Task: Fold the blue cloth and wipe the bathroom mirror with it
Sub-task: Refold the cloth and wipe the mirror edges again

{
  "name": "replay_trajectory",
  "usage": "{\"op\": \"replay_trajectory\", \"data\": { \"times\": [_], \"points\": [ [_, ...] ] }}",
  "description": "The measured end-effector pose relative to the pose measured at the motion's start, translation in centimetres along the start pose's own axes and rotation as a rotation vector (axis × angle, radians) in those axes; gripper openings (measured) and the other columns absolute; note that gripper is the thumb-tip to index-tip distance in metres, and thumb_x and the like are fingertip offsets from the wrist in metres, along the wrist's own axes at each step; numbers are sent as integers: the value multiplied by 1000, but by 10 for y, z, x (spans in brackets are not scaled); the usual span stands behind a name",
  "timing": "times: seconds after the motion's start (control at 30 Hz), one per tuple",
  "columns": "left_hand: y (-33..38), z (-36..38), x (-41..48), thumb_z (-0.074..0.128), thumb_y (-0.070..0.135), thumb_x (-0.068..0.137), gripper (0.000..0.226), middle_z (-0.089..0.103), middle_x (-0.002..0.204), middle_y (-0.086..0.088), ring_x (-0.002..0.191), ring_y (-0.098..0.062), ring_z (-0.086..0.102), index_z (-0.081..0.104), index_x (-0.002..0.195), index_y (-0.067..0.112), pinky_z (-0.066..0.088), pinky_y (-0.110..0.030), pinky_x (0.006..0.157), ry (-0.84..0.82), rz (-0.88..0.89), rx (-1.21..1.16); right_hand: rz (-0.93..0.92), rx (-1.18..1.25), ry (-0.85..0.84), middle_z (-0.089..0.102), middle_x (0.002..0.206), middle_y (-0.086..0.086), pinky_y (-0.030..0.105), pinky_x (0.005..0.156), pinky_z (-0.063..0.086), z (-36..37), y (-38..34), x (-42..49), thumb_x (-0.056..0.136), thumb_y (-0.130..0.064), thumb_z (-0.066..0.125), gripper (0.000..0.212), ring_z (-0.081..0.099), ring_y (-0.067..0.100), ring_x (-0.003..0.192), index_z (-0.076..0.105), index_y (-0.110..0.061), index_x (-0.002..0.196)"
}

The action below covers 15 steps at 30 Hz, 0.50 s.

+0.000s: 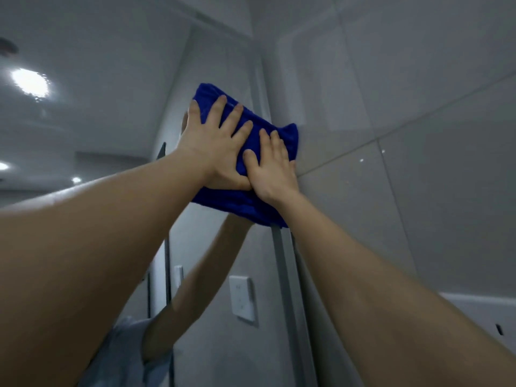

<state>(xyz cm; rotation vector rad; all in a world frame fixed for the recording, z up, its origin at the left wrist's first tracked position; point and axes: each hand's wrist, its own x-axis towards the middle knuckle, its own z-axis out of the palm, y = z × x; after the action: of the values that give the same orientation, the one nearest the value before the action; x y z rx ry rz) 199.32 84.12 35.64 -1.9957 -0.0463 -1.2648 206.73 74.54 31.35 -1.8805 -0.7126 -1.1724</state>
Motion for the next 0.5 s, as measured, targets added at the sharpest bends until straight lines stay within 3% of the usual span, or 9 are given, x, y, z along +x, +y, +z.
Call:
{"op": "replay_trajectory", "data": {
  "times": [0.5],
  "points": [
    [30,21,-127,32,73,79,95,-14,156,-7,142,-31,-15,-5,149,20,-8,-56,112,-136,321,-99,386,34,8,-12,157,-1,41,116,-5,59,-19,-162,100,-37,21,58,-11,13,144,-6,-21,149]
  ]
}}
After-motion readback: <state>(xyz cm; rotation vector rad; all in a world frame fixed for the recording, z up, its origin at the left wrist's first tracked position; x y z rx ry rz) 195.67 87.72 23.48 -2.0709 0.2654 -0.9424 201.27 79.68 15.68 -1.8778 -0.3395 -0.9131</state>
